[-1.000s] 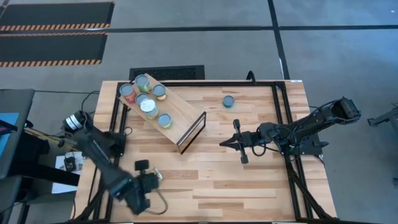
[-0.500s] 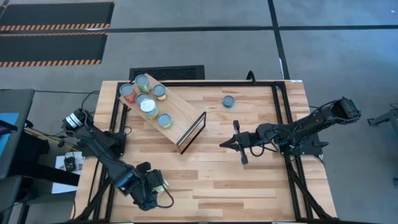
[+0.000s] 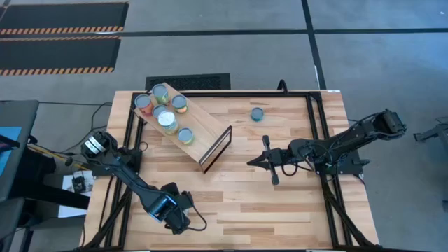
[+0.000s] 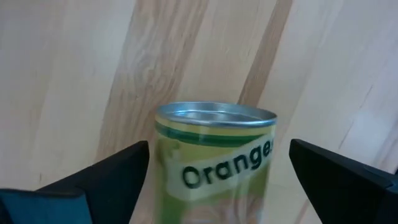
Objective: Pick and place cans onto a shelf
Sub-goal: Put the canned oranges on the shelf
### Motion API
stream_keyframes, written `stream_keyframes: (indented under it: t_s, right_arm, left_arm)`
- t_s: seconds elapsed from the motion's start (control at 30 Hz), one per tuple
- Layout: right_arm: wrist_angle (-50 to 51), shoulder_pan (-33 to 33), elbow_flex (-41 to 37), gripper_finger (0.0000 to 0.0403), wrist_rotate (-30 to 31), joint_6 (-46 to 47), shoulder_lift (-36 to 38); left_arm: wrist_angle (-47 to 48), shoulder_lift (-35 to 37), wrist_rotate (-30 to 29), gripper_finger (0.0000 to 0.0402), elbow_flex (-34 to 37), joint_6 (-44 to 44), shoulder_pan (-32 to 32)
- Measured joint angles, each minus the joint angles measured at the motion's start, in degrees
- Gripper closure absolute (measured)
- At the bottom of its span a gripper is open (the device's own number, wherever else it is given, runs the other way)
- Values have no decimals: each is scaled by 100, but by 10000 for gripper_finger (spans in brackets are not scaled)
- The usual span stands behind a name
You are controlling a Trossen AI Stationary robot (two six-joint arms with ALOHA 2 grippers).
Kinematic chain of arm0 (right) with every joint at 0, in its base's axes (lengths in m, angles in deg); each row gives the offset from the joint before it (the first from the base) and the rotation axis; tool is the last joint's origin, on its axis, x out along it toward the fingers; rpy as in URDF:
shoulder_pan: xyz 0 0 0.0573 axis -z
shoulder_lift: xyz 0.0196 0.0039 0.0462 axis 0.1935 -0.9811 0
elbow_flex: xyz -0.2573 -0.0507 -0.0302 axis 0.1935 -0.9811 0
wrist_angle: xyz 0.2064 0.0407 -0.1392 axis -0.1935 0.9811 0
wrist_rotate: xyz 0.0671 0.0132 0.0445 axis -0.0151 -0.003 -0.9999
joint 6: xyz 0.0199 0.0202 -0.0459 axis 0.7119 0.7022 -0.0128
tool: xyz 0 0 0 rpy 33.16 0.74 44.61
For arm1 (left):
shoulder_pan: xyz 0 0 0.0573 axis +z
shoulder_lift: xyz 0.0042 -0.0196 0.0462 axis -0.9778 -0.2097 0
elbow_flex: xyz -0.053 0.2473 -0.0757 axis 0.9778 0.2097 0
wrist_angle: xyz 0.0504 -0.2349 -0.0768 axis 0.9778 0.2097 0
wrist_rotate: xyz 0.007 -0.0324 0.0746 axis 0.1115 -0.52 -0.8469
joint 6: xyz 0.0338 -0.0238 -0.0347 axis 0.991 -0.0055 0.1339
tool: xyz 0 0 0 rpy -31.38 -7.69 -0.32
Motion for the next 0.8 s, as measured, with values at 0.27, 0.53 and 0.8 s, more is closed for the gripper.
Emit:
stream_keyframes:
  t_s: [0.27,0.53,0.8]
  right_arm:
    - [17,0,0,390,0,4,0]
    - [17,0,0,390,-2,4,0]
    - [22,1,0,390,-2,4,0]
  left_arm:
    - [268,-37,-129,24,0,198,0]
    - [392,-546,-101,34,-2,932,20]
    - [365,-695,-3,98,-7,1210,11]
